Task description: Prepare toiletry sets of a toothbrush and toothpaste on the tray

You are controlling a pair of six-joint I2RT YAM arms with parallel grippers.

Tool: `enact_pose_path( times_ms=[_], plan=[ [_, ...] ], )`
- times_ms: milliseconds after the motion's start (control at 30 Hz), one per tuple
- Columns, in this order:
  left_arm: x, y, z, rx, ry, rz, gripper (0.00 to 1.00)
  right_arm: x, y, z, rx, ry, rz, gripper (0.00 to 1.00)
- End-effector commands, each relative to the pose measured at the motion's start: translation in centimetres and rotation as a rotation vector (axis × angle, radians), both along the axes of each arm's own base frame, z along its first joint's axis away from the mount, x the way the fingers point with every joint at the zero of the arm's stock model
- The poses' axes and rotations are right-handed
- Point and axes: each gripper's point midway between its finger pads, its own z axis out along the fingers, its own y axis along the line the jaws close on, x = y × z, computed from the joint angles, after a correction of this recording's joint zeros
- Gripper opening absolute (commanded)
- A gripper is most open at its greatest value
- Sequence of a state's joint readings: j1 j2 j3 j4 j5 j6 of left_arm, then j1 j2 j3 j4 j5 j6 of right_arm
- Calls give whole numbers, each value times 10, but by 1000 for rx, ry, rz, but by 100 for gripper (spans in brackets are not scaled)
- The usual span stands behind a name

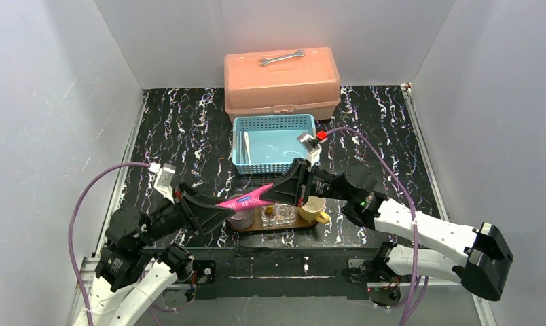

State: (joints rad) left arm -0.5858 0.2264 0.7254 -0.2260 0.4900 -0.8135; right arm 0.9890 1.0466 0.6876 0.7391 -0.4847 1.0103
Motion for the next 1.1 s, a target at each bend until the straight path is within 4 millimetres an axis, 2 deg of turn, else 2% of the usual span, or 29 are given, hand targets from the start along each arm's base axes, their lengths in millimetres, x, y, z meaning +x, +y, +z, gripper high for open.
enact_pose_path(
  times_ms=[0,100,267,433,467,600,733,1067],
  plan=[
    [6,-2,-11,50,35,12,61,-10,-6,18,27,-87,5,1],
    [8,2,-14,67,38,36,76,-8,-9,18,-1,-114,-22,1],
    [8,7,-19,109,43,63,88,-5,-12,13,-95,-163,-51,1],
    [9,13,-26,169,58,91,93,0,-19,13,-192,-219,-98,1],
    [9,15,-27,181,57,98,97,1,-20,10,-227,-227,-102,1],
    [10,22,-32,231,59,129,98,6,-30,6,-347,-265,-131,1],
    [11,28,-35,265,52,157,98,15,-49,6,-476,-301,-204,1],
    [19,32,-55,338,83,186,98,57,-99,-7,-793,-346,-465,1]
  ],
)
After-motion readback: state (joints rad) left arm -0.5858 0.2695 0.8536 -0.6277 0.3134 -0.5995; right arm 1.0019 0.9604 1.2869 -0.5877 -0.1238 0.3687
